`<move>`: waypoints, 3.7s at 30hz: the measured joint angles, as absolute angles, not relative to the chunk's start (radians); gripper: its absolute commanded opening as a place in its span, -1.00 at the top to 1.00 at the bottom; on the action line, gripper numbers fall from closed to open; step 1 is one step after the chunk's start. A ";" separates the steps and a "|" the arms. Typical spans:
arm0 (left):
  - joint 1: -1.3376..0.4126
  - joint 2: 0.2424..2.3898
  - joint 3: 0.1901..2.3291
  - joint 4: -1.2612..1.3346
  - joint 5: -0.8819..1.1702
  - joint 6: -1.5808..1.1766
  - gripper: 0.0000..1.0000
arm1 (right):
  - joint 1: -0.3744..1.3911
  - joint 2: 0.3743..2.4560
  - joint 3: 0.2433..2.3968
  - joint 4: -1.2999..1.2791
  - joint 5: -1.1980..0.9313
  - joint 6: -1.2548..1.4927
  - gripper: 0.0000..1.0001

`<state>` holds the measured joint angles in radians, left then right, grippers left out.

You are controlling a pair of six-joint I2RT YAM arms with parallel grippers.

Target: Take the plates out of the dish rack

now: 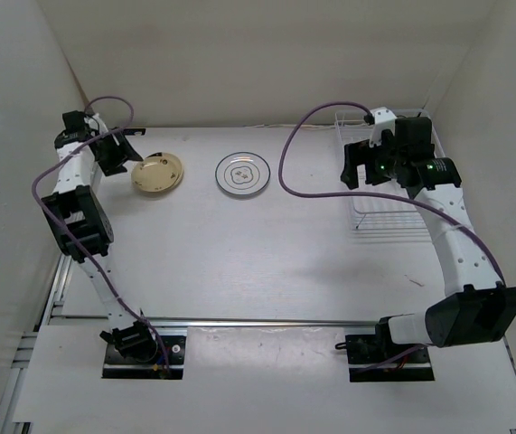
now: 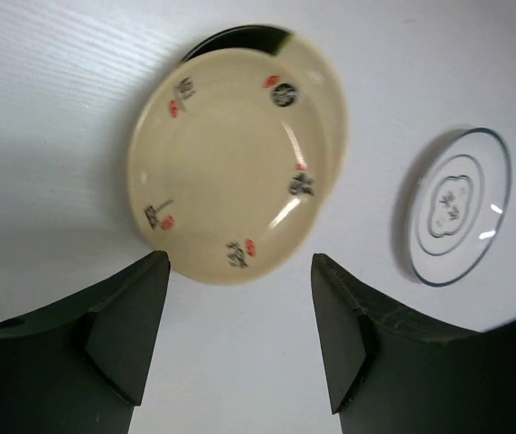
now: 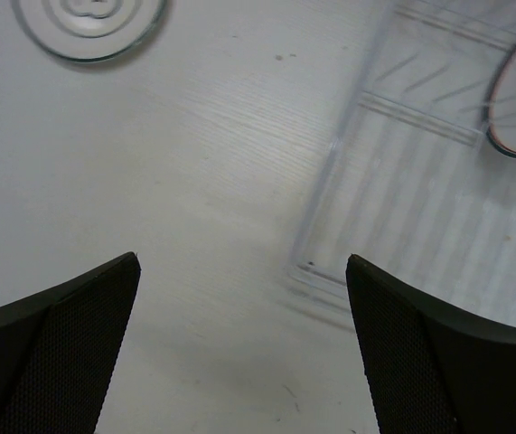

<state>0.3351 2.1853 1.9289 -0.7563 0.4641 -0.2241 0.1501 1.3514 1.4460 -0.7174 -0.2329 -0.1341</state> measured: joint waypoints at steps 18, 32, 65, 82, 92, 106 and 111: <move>0.210 1.451 1.487 -0.736 0.640 -0.016 -0.66 | -0.164 1.755 1.857 -0.645 -0.040 -0.030 -0.47; 0.215 1.419 1.345 -0.756 0.676 0.025 -0.69 | -0.160 2.095 2.097 -0.637 0.008 -0.090 -0.40; 0.215 1.420 1.332 -0.756 0.678 0.046 -0.69 | -0.174 2.276 2.245 -0.649 0.109 -0.101 1.00; 0.215 1.332 1.301 -0.756 0.711 0.041 -0.78 | -0.163 1.926 2.123 -0.636 0.411 0.002 1.00; 0.213 1.400 1.357 -0.754 0.999 0.004 -0.85 | -0.070 1.684 1.764 -0.680 -0.519 0.070 1.00; 0.020 1.600 1.405 -0.752 1.156 -0.043 -0.98 | 0.249 1.794 1.635 -0.696 -0.976 0.091 1.00; 0.015 1.616 1.407 -0.753 1.163 -0.042 -0.98 | 0.311 1.924 1.692 -0.677 -0.993 0.105 1.00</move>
<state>0.0154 1.6157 1.4075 -0.7528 1.1633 -0.0418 0.3107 1.9236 1.6924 -0.6773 -0.9928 0.1051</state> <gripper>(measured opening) 0.980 0.039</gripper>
